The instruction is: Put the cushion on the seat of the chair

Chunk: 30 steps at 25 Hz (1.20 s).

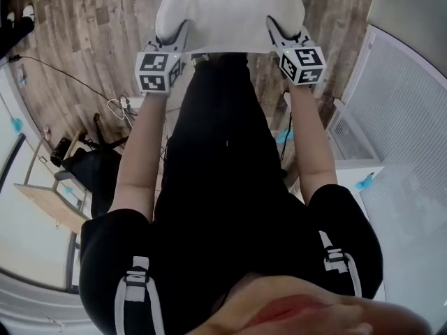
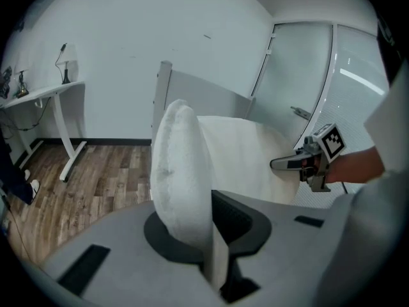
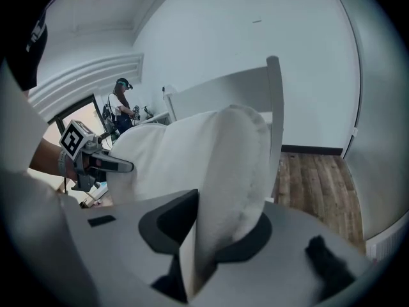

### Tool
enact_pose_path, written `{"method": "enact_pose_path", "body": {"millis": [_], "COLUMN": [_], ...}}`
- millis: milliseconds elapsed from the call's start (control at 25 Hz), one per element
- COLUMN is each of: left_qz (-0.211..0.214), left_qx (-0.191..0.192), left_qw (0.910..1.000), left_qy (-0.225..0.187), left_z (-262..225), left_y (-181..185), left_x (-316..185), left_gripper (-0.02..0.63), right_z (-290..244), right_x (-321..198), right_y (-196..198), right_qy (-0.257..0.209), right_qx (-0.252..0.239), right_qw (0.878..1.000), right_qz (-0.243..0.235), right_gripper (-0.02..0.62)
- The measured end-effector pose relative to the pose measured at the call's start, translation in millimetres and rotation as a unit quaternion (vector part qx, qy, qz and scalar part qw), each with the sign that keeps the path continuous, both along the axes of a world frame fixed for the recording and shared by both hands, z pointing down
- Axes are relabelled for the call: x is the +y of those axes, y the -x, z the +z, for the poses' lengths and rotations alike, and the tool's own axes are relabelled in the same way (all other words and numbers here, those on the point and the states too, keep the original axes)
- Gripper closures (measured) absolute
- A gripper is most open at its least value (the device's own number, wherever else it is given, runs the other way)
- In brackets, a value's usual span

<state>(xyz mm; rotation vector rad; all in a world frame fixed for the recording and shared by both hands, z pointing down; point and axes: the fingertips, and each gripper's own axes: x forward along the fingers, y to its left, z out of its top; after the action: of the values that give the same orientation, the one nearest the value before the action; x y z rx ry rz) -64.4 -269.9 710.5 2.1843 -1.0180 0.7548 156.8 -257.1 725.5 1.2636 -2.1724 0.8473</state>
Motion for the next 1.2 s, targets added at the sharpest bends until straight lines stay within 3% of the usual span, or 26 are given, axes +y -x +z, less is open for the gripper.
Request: {"method": "enact_pose_path", "body": {"millis": [560, 1200], "left_qz": [-0.007, 0.009], "left_qx": [-0.025, -0.072], "left_qw": [0.9953, 0.9896], "left_qy": [0.093, 0.124], "left_z": [158.0, 244.6], "left_y": [-3.7, -9.8], "left_x": [11.2, -9.6], "left_gripper": [0.543, 0.525], "right_z": [160.5, 245.7], "right_x": [14.7, 1.7], "right_y": [-9.4, -29.4], "right_qy": [0.091, 0.131], "right_qx": [0.001, 0.052], "right_qw": [0.996, 0.990], "right_qz": [-0.007, -0.021], "right_gripper": [0.482, 0.428]}}
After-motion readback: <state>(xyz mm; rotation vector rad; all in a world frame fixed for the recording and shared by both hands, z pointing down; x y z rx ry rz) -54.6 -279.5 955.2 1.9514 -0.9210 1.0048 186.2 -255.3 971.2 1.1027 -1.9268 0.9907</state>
